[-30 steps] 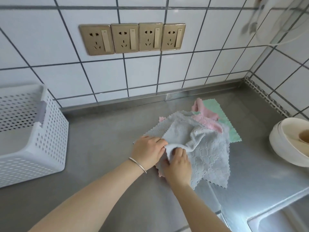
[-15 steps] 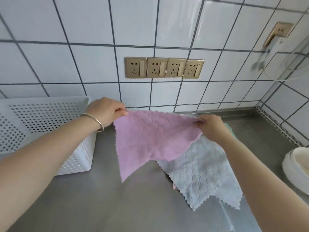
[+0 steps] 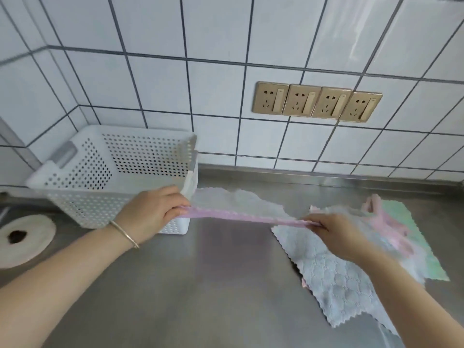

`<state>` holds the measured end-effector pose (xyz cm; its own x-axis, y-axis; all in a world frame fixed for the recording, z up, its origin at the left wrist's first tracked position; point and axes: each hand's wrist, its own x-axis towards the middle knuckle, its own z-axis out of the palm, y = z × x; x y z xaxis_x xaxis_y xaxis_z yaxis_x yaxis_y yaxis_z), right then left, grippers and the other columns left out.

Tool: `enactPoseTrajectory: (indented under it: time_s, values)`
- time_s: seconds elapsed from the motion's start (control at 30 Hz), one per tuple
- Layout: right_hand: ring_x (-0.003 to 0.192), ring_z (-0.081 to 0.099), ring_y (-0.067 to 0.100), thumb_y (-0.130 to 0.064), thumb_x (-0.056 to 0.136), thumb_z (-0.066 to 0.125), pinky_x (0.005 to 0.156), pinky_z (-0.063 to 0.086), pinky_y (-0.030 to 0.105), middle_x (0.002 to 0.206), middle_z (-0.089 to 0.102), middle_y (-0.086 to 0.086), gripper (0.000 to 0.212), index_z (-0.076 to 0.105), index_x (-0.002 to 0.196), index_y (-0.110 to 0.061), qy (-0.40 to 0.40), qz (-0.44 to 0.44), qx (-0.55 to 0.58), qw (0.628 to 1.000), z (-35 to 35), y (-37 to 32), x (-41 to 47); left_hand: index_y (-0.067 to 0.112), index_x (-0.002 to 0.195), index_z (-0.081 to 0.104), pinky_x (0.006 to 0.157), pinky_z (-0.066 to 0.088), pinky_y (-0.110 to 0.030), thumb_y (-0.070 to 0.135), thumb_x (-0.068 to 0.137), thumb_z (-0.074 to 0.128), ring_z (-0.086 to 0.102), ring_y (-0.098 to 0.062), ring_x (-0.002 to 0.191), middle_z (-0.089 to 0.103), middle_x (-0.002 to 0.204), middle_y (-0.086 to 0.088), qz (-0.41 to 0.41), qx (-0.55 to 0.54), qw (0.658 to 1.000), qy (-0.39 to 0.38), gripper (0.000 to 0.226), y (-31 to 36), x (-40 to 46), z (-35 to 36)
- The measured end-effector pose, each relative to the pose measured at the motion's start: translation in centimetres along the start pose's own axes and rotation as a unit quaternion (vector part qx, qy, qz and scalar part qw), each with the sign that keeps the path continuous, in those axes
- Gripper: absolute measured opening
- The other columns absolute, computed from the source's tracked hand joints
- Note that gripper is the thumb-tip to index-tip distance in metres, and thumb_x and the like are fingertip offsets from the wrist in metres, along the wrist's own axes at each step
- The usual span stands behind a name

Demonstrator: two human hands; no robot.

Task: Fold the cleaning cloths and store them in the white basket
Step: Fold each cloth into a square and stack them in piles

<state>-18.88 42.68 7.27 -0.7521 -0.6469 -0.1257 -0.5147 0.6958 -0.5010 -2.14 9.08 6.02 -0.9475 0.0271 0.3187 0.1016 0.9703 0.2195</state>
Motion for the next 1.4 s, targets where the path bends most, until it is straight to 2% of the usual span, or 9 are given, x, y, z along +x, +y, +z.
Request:
enactPoseTrajectory:
  time_s: [0.2,0.33,0.43,0.53,0.63,0.77,0.93,1.13,1.4]
  values:
    - [0.103,0.059,0.004,-0.009,0.096,0.042,0.078,0.035,0.003,0.114,0.064,-0.013,0.035,0.063,0.119,-0.025,-0.178,0.082,0.011,0.98,10.5,3.8,-2.3,0.031,0.087,0.068,0.06,0.039,-0.015,0.053,0.083,0.037,0.048,-0.001,0.065,0.044,0.095,0.012,-0.106,-0.097,0.979,-0.142,0.038,1.2,-9.0,9.5]
    - [0.123,0.049,0.006,-0.008,0.095,0.043,0.088,0.028,0.007,0.13,0.057,-0.01,0.036,0.062,0.12,-0.025,-0.214,0.112,0.011,0.97,14.6,4.7,-4.2,0.03,0.092,0.063,0.076,0.04,-0.019,0.028,0.087,0.053,0.055,-0.009,0.084,0.05,0.105,0.015,-0.164,-0.151,0.947,-0.232,0.011,1.8,-12.3,12.5]
    - [0.12,0.051,0.003,-0.009,0.095,0.044,0.085,0.028,0.003,0.127,0.059,-0.011,0.035,0.063,0.119,-0.025,-0.239,0.086,-0.017,0.967,15.5,5.0,-5.7,0.029,0.098,0.065,0.091,0.039,-0.022,0.027,0.091,0.05,0.054,-0.008,0.1,0.064,0.107,0.015,-0.157,-0.124,0.93,-0.308,0.017,2.4,-13.4,12.8]
    - [0.095,0.057,0.0,-0.013,0.095,0.042,0.067,0.032,0.0,0.111,0.064,-0.01,0.033,0.067,0.112,-0.027,-0.3,0.076,-0.043,0.95,15.6,4.8,-6.8,0.026,0.101,0.062,0.079,0.037,-0.019,0.029,0.09,0.049,0.053,-0.01,0.091,0.062,0.094,0.01,-0.165,-0.111,0.905,-0.377,0.017,3.0,-14.0,12.5]
    - [0.063,0.042,0.011,-0.013,0.09,0.04,0.053,0.029,0.016,0.066,0.052,-0.004,0.046,0.057,0.054,-0.035,-0.372,0.068,-0.056,0.924,15.9,5.0,-7.3,0.018,0.093,0.061,0.062,0.032,-0.013,0.025,0.087,0.052,0.043,0.003,0.064,0.049,0.064,0.02,-0.165,-0.153,0.861,-0.456,0.013,3.5,-14.2,12.1]
    - [0.052,0.03,0.006,-0.013,0.088,0.047,0.05,0.022,0.019,0.054,0.032,-0.005,0.049,0.033,0.042,-0.023,-0.377,0.099,-0.024,0.921,15.5,5.8,-6.8,0.023,0.076,0.056,0.058,0.028,-0.013,0.029,0.086,0.053,0.037,-0.001,0.062,0.042,0.062,0.015,-0.165,-0.168,0.83,-0.506,0.012,2.6,-12.8,11.7]
    - [0.071,0.052,0.009,-0.019,0.088,0.058,0.063,0.036,0.02,0.077,0.06,-0.001,0.013,0.069,0.083,-0.014,-0.219,0.203,0.169,0.939,15.0,6.1,-4.4,0.024,0.063,0.039,0.054,0.024,-0.021,0.022,0.089,0.053,0.032,-0.007,0.06,0.04,0.066,0.009,-0.334,-0.277,0.834,-0.341,0.029,1.5,-10.1,12.8]
    - [0.091,0.058,0.024,-0.021,0.09,0.055,0.078,0.046,0.034,0.098,0.064,0.01,0.024,0.06,0.108,-0.006,-0.069,0.295,0.21,0.93,16.9,5.7,-0.9,0.018,0.08,0.058,0.069,0.038,-0.03,0.016,0.091,0.05,0.052,-0.019,0.082,0.061,0.085,0.002,-0.5,-0.359,0.772,-0.16,0.014,1.0,-8.7,16.4]
    - [0.085,0.052,0.025,-0.026,0.094,0.048,0.077,0.04,0.032,0.089,0.057,0.006,0.024,0.059,0.105,-0.007,-0.012,0.323,0.163,0.932,18.8,5.5,1.3,0.016,0.099,0.065,0.082,0.042,-0.033,0.021,0.089,0.052,0.06,-0.031,0.098,0.067,0.102,-0.011,-0.552,-0.277,0.781,-0.091,0.017,0.2,-7.5,19.4]
